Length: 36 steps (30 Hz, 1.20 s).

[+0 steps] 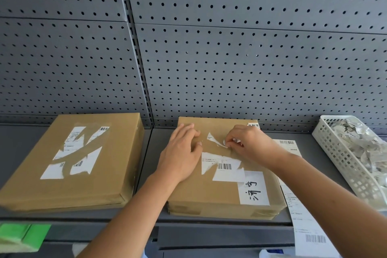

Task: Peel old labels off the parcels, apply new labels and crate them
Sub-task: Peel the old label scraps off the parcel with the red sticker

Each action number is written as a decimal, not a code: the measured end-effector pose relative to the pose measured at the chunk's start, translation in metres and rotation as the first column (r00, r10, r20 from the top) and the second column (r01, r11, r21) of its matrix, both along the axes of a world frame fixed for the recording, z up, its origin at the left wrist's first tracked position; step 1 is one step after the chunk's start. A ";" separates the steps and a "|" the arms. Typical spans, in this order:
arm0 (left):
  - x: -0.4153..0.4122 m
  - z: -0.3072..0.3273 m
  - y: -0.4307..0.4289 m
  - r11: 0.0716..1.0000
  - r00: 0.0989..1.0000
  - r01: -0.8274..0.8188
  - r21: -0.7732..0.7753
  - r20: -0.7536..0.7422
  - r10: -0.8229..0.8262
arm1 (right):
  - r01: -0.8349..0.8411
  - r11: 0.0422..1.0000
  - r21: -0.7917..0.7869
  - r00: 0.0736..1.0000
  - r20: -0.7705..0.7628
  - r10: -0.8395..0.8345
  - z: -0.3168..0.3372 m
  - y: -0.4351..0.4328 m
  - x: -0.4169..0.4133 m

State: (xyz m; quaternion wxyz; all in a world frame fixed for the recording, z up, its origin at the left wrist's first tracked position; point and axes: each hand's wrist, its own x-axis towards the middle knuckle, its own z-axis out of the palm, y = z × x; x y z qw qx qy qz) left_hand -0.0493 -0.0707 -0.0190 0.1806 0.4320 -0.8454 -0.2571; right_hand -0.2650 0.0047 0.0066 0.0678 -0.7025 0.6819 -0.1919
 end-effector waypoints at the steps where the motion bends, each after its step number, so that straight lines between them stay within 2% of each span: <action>1: 0.000 0.000 0.000 1.000 1.000 0.001 0.001 -0.001 -0.001 | 0.006 1.000 -0.011 1.000 0.000 -0.006 -0.001 0.000 0.000; 8: 0.000 0.000 0.000 1.000 1.000 -0.001 0.005 0.005 0.001 | -0.058 0.997 0.054 0.997 0.044 0.055 0.009 0.005 -0.003; 12: 0.000 0.000 0.000 1.000 1.000 -0.001 0.004 0.006 0.001 | -0.112 0.988 0.110 0.988 -0.092 0.123 0.018 0.004 0.003; 17: 0.000 0.001 0.000 1.000 1.000 -0.003 0.010 0.005 0.003 | -0.079 0.984 0.162 0.971 -0.210 0.112 0.017 -0.003 0.009; 23: 0.000 0.000 0.000 1.000 1.000 -0.006 0.013 0.006 0.006 | -0.040 0.992 0.120 0.983 -0.175 0.061 0.007 -0.003 0.009; 27: 0.000 0.000 0.000 1.000 1.000 -0.005 0.010 0.003 0.005 | -0.038 0.999 0.028 0.996 -0.077 0.040 0.006 -0.001 0.005; 31: 0.000 0.001 0.001 1.000 1.000 -0.003 0.006 0.009 0.003 | -0.070 0.994 0.082 0.996 -0.047 0.074 0.014 0.002 0.002; 36: 0.000 0.001 0.001 1.000 1.000 -0.001 0.005 0.009 0.001 | -0.098 0.982 0.164 0.985 -0.127 0.119 0.021 0.000 0.001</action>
